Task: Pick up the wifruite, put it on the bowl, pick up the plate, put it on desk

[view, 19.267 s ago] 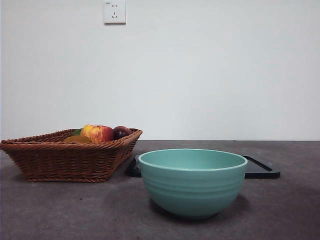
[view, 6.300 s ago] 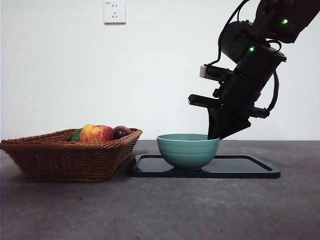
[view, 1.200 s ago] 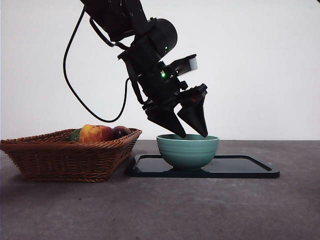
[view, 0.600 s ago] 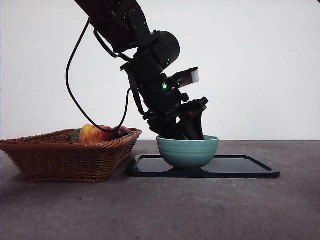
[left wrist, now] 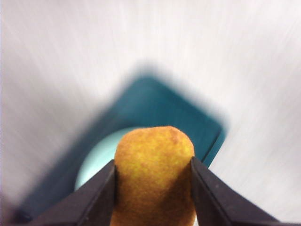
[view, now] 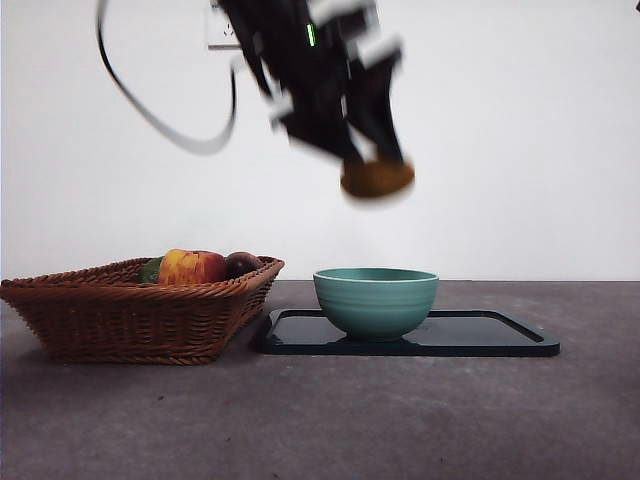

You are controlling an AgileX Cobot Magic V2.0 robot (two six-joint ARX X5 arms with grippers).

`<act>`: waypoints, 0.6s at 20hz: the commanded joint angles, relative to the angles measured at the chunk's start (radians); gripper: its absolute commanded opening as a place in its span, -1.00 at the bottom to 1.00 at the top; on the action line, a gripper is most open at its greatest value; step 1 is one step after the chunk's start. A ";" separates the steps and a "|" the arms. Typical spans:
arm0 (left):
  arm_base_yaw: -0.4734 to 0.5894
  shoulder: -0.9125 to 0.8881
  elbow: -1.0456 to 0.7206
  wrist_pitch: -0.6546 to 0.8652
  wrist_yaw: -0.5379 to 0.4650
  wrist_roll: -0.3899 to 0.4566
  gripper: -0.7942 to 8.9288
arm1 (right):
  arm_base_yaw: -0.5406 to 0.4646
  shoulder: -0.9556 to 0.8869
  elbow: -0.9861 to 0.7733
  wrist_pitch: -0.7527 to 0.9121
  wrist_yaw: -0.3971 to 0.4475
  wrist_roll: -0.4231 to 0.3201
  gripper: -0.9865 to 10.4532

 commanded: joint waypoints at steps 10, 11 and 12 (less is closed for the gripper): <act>0.134 -0.486 0.004 -0.280 -0.159 -0.228 -0.58 | 0.007 0.002 0.008 0.005 0.002 -0.010 -0.40; 0.151 -0.513 -0.020 -0.280 -0.160 -0.242 -0.58 | 0.007 0.002 0.008 0.005 0.002 -0.012 -0.40; 0.170 -0.539 -0.049 -0.280 -0.164 -0.254 -0.58 | 0.007 0.002 0.008 0.005 0.002 -0.012 -0.40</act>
